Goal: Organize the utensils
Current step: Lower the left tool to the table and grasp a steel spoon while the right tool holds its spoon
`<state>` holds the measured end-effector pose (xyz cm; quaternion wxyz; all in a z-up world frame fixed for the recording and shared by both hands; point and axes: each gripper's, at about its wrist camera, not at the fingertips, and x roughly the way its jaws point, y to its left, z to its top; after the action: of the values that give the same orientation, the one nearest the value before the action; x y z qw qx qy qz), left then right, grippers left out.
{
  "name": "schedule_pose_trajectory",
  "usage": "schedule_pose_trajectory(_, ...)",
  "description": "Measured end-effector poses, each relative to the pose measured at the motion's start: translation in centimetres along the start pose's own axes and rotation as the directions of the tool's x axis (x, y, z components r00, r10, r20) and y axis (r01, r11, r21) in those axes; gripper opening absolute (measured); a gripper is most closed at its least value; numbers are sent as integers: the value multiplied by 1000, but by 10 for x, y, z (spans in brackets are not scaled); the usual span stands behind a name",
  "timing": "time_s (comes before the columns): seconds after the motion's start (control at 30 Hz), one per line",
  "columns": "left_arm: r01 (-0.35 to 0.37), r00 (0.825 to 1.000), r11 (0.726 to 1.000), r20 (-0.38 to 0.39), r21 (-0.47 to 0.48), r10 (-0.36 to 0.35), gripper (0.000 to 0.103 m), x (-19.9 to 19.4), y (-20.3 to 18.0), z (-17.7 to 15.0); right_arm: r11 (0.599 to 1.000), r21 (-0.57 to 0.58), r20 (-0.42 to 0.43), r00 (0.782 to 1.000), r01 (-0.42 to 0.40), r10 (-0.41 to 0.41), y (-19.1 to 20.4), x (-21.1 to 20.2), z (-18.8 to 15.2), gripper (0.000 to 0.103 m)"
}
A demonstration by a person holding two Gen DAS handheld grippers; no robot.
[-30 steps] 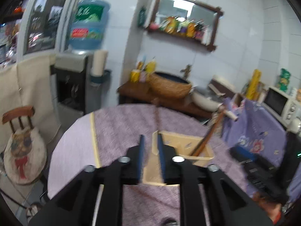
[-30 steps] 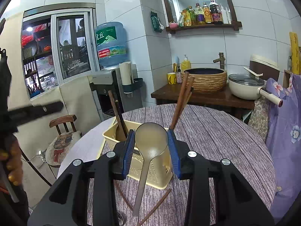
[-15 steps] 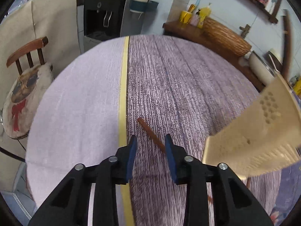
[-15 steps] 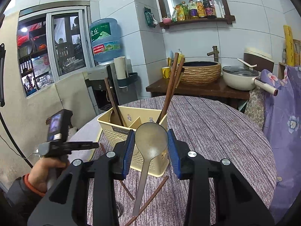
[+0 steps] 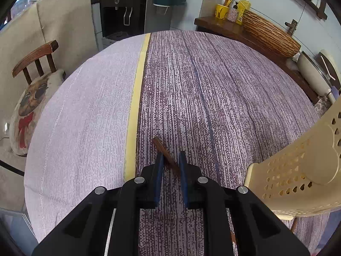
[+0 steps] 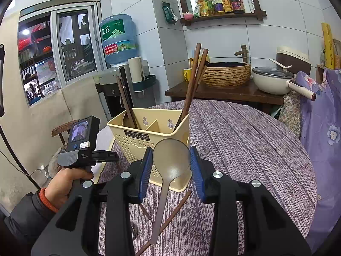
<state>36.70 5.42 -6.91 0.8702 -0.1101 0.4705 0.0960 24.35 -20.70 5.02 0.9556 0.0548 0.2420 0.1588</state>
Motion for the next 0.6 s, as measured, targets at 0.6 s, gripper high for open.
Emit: schedule_pose_trajectory(0.6, 71, 997, 995, 19, -74, -70, 1, -4, 2, 12, 999, 41, 10, 1000, 16, -16, -8, -3, 1, 36)
